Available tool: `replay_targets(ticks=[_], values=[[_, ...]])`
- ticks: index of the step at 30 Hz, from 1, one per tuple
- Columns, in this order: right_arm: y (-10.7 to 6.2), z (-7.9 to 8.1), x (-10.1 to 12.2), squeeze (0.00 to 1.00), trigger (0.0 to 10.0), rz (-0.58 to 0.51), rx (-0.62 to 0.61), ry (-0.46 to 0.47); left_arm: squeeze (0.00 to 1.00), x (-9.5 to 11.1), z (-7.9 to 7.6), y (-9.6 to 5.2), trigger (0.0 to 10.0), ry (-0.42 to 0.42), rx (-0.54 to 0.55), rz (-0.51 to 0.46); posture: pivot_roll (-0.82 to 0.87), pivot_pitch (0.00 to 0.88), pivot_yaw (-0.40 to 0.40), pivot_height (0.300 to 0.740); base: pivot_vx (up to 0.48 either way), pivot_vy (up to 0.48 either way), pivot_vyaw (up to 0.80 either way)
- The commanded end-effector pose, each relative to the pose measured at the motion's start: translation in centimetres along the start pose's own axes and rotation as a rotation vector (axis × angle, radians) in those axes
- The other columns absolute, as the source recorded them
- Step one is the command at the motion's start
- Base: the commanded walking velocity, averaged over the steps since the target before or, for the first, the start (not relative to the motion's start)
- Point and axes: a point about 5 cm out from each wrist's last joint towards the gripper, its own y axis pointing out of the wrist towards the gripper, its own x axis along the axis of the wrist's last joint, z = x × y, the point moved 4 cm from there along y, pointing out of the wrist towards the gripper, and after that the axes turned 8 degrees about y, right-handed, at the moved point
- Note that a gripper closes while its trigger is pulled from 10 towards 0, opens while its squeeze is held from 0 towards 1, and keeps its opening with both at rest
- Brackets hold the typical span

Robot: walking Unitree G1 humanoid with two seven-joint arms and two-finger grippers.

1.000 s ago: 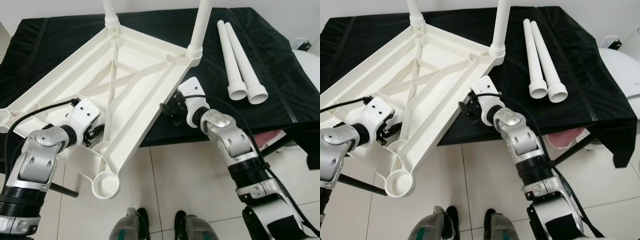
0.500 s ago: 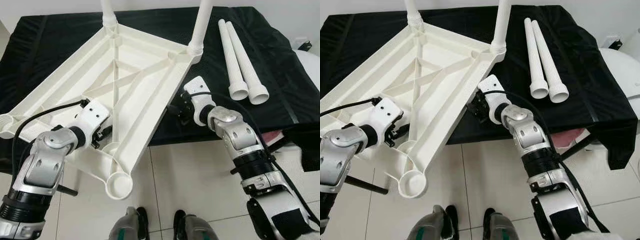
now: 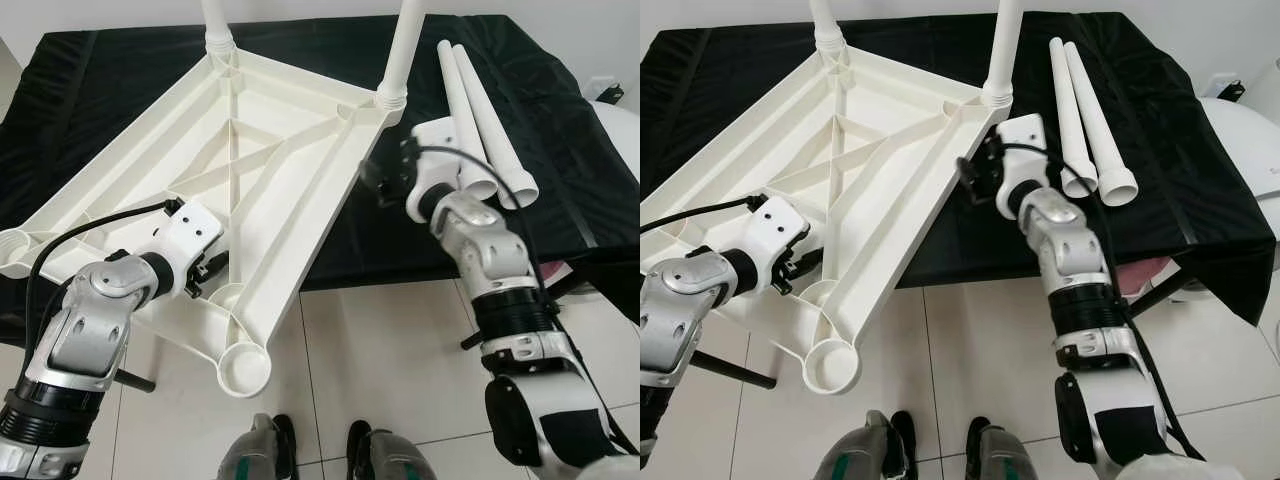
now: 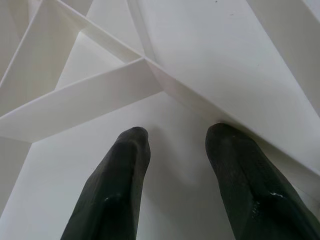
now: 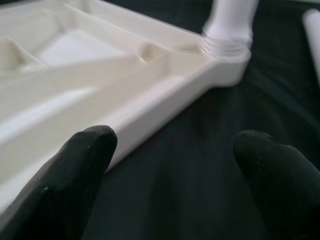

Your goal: Building children table

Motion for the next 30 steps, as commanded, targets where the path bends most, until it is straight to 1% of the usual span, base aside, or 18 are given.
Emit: replay_targets(ticks=[1, 2, 6, 11, 15, 24, 25, 28, 30], values=[[0.0, -0.9, -0.7, 0.0, 10.0, 0.016, -0.045, -0.008, 0.0, 0.1, -0.8, 0.1, 10.0, 0.0, -0.049, -0.004, 0.0, 0.2, -0.004, 0.74, 0.0, 0.0, 0.0], [0.0, -0.9, -0.7, 0.0, 10.0, 0.016, -0.045, -0.008, 0.0, 0.1, -0.8, 0.1, 10.0, 0.0, -0.049, -0.004, 0.0, 0.2, -0.004, 0.74, 0.0, 0.0, 0.0], [0.1, -1.2, -1.8, 0.0, 10.0, 0.059, -0.062, -0.035, 0.0, 0.3, -0.7, 0.0, 10.0, 0.0, -0.048, -0.009, 0.0, 0.205, -0.001, 0.74, 0.0, 0.0, 0.0], [0.6, -1.3, -2.7, 0.0, 10.0, 0.091, -0.057, -0.047, 0.0, 1.3, -0.9, -0.2, 10.0, 0.014, -0.064, -0.035, 0.0, 0.212, 0.002, 0.74, 0.0, 0.0, 0.0], [1.2, -1.3, -2.5, 0.0, 10.0, 0.084, -0.059, -0.055, 0.0, 1.9, -1.0, -0.3, 10.0, 0.019, -0.074, -0.056, -0.01, 0.219, 0.006, 0.74, 0.0, 0.0, 0.0], [1.9, -1.0, -2.0, 0.0, 10.0, 0.074, -0.027, -0.075, 0.0, 2.4, -1.0, -0.3, 10.0, 0.026, -0.074, -0.064, 0.0, 0.23, 0.005, 0.74, 0.0, 0.0, 0.0], [2.3, -0.7, -1.8, 0.0, 10.0, 0.075, -0.004, -0.079, 0.0, 2.7, -1.0, -0.3, 10.0, 0.027, -0.074, -0.071, 0.0, 0.238, 0.002, 0.74, 0.0, 0.0, 0.0], [2.6, -0.4, -1.5, 0.0, 10.0, 0.078, 0.018, -0.083, 0.0, 2.9, -1.1, -0.4, 10.0, 0.025, -0.076, -0.076, 0.0, 0.243, -0.001, 0.74, 0.0, 0.0, 0.0], [3.0, -0.1, -1.5, 0.0, 10.0, 0.094, 0.045, -0.093, 0.0, 3.4, -1.5, -0.6, 10.0, 0.022, -0.084, -0.086, 0.01, 0.256, -0.009, 0.74, 0.0, 0.0, 0.0]])
